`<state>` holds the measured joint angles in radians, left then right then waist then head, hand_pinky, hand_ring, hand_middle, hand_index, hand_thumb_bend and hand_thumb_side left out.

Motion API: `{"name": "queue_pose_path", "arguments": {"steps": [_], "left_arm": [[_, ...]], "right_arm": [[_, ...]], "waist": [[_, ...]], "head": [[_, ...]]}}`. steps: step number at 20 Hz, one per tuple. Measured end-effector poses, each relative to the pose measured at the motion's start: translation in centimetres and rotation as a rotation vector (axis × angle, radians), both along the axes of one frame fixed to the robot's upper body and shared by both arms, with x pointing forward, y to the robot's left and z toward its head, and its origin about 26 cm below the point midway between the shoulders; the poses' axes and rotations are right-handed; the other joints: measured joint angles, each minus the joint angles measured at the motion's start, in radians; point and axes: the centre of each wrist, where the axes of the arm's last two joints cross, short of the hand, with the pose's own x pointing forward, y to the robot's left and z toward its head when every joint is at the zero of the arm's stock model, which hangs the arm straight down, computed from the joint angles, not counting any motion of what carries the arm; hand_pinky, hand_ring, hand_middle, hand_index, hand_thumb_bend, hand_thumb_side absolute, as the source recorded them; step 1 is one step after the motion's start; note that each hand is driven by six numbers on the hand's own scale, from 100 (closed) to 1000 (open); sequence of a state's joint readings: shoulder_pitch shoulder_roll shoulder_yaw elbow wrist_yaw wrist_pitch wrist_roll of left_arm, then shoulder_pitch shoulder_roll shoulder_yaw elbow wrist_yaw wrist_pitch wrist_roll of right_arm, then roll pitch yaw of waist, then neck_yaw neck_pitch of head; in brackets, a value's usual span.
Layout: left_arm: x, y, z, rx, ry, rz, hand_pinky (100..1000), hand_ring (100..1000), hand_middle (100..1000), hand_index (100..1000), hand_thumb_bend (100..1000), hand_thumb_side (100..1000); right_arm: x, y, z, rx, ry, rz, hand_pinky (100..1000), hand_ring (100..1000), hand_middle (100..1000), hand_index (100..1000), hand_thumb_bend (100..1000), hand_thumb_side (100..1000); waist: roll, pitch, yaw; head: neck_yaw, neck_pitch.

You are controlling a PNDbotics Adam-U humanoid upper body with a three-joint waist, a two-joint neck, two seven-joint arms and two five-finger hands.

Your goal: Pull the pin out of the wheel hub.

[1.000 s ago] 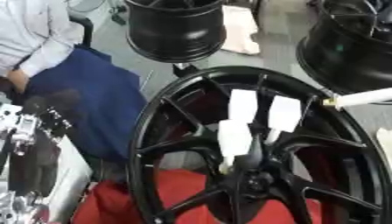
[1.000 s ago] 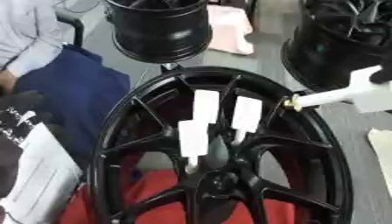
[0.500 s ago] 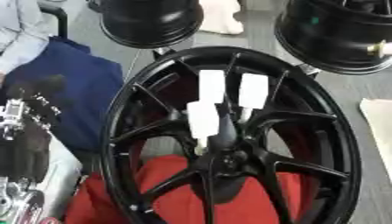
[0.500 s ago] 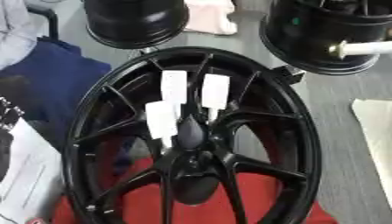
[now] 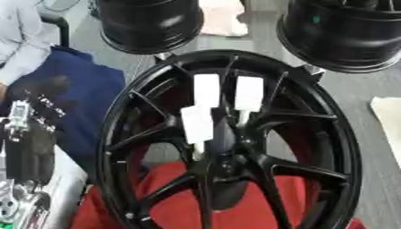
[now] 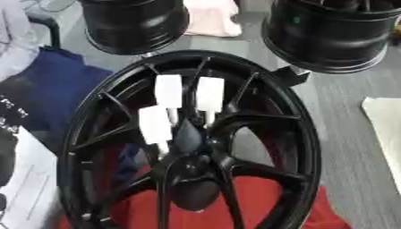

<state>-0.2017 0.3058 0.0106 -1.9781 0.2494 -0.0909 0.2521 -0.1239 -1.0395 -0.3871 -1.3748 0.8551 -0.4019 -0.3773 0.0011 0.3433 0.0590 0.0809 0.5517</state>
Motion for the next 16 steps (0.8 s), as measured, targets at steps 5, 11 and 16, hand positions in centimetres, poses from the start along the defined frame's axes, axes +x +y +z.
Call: {"name": "queue_pose_path", "arguments": {"steps": [5,11,16], "left_arm": [[0.0,0.1,0.1,-0.004,-0.008,0.008,770,873,745,723,158,789],[0.0,0.1,0.1,-0.005,-0.009,0.012,769,874,745,723,157,785],[0.1,0.1,0.2,-0.004,-0.015,0.009,769,874,745,723,154,782]], "right_arm": [[-2.4,-3.4,-4.4,0.071,0.148,-0.248,870,970,922,960,436,147],[-1.9,-4.0,-4.3,0.114,0.205,-0.388,834,877,848,910,377,114],[0.4,-1.1,-1.3,0.144,0.061,-0.261,808,734,693,779,100,152]], "waist": [[0.003,0.004,0.011],[0.008,0.006,0.015],[0.009,0.006,0.029]], "head": [[-0.008,-0.001],[-0.011,0.000],[-0.007,-0.001]]}}
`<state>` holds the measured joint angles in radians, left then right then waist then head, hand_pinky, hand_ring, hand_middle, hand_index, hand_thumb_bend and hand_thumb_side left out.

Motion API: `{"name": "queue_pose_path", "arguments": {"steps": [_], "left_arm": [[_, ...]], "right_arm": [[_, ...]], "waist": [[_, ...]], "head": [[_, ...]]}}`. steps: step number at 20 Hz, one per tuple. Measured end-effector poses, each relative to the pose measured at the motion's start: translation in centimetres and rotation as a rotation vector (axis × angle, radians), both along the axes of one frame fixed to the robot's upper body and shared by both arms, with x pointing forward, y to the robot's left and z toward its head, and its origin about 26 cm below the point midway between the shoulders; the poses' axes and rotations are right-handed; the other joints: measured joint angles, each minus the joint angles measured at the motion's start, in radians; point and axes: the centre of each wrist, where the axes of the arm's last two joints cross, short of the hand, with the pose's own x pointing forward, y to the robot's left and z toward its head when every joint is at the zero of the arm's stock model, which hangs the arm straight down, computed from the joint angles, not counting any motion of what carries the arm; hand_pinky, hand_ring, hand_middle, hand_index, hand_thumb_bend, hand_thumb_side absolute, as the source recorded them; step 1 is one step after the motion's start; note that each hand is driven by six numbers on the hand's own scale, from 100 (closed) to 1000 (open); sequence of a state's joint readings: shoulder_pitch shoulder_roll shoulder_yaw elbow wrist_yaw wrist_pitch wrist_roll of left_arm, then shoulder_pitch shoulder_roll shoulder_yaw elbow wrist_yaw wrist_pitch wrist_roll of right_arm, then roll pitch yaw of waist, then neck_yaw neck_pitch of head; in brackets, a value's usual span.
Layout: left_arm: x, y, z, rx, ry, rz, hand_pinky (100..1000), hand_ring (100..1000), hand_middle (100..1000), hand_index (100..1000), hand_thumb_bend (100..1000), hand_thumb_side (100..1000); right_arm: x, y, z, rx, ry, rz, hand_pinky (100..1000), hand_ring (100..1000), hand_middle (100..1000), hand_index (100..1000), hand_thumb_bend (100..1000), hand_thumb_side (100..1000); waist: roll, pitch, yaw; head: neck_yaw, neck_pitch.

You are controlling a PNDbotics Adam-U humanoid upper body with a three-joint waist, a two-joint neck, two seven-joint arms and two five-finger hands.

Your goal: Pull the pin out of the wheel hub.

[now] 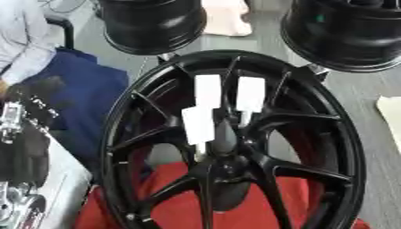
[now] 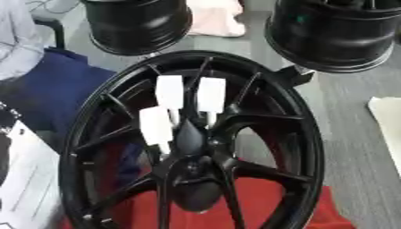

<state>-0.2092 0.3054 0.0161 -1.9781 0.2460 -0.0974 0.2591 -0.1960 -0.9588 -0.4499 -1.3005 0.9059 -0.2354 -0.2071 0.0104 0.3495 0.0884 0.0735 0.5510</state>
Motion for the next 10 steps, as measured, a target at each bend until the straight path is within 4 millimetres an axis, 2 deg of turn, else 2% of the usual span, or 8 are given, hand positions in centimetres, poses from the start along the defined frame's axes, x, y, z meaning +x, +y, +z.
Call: {"name": "queue_pose_path", "arguments": {"steps": [1,2,4,5,7,10], "left_arm": [[0.0,0.0,0.1,0.001,-0.003,-0.003,769,874,745,723,154,781],[0.1,-0.1,0.2,0.002,-0.005,-0.007,769,874,745,723,155,780],[0.2,-0.3,0.4,0.005,-0.012,-0.021,768,874,745,723,154,777],[0.2,-0.4,0.5,0.006,-0.016,-0.026,768,873,745,723,156,775],[0.3,-0.6,0.7,0.009,-0.025,-0.037,768,873,745,724,157,773],[0.4,-0.8,1.0,0.010,-0.036,-0.046,768,874,745,724,159,771]], "right_arm": [[0.7,1.0,0.5,0.002,-0.040,0.051,805,715,673,759,100,261],[1.5,2.1,0.9,0.004,-0.079,0.108,804,699,655,742,100,411],[3.0,4.6,1.6,0.011,-0.155,0.235,804,690,640,731,100,445],[3.7,6.0,1.7,0.017,-0.190,0.300,802,676,624,720,100,512],[5.0,8.8,1.8,0.038,-0.254,0.433,799,664,609,712,100,532],[5.9,15.1,1.8,0.221,-0.362,0.698,799,663,607,713,100,541]], "waist": [[0.000,0.000,0.004],[0.000,0.000,0.008],[-0.001,0.000,0.016],[-0.002,0.000,0.018],[-0.008,0.000,0.025],[-0.018,0.001,0.028]], "head": [[0.000,0.000],[0.000,0.000],[-0.002,-0.002],[-0.003,-0.004],[-0.004,-0.004],[-0.002,-0.004]]}}
